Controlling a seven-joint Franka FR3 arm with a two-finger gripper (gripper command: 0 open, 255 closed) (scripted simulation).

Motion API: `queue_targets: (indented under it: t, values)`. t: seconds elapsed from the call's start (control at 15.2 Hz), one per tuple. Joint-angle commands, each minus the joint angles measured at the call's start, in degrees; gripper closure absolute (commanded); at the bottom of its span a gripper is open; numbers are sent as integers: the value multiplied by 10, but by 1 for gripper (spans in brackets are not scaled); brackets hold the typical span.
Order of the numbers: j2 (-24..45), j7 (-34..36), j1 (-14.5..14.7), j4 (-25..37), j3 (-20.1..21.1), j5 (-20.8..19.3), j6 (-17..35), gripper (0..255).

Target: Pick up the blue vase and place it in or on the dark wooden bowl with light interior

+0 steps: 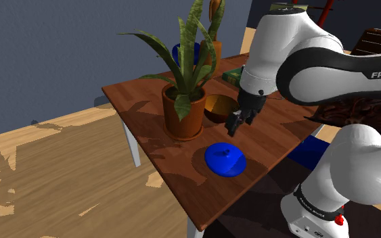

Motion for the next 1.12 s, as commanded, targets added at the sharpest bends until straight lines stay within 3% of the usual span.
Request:
queue_targets:
  t: [0.0,0.2,0.66,1.06]
  values:
    - [0,20,14,-25,23,15,29,0]
    - [17,50,33,-48,57,35,71,0]
    - [50,50,31,-86,68,41,142,0]
    - [53,50,31,-88,69,41,148,0]
